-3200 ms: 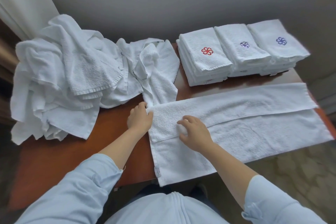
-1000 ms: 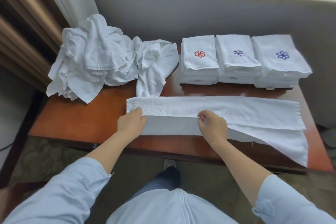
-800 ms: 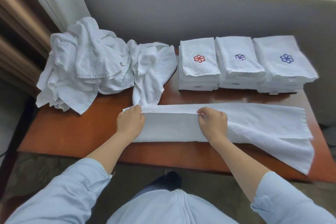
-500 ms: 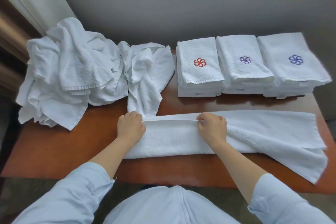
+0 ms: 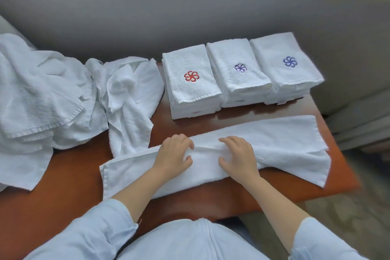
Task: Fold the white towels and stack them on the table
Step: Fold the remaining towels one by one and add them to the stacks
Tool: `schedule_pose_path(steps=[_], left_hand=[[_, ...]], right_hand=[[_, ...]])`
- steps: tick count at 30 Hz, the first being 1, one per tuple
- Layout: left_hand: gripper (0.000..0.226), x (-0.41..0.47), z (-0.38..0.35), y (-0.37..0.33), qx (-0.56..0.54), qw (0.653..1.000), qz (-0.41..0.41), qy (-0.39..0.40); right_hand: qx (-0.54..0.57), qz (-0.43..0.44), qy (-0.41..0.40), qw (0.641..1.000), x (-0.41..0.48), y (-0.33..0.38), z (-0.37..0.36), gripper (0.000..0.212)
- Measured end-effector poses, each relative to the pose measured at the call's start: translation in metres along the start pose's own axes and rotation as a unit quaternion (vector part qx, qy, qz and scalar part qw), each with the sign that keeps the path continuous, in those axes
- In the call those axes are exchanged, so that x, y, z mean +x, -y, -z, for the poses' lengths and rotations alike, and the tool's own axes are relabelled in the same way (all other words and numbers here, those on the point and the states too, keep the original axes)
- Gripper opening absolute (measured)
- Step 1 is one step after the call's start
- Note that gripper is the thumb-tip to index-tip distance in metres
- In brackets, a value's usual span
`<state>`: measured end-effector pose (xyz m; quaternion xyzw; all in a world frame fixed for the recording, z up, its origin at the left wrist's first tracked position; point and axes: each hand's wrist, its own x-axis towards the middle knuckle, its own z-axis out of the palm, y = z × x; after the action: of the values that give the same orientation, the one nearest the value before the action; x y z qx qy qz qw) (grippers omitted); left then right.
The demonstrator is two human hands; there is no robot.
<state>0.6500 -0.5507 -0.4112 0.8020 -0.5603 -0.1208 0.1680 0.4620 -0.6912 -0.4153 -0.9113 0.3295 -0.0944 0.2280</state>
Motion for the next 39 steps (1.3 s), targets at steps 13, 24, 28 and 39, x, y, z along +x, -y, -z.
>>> schedule_pose_path(steps=[13,24,28,39], left_hand=[[0.020,0.046,-0.051,-0.136,-0.060,0.989,-0.111,0.081],[0.050,0.064,-0.106,-0.222,0.038,0.995,-0.015,0.093],[0.051,0.066,-0.121,-0.238,0.073,0.994,0.049,0.065],[0.018,0.080,-0.119,-0.247,0.057,0.992,0.108,0.035]], right_hand=[[-0.024,-0.124,0.015,0.992,-0.069,-0.113,0.080,0.018],[-0.131,-0.029,0.179,0.975,-0.080,-0.209,0.122,0.030],[-0.215,0.099,0.228,0.944,-0.069,-0.225,0.126,0.031],[0.035,-0.028,0.208,0.977,-0.038,-0.252,0.152,0.022]])
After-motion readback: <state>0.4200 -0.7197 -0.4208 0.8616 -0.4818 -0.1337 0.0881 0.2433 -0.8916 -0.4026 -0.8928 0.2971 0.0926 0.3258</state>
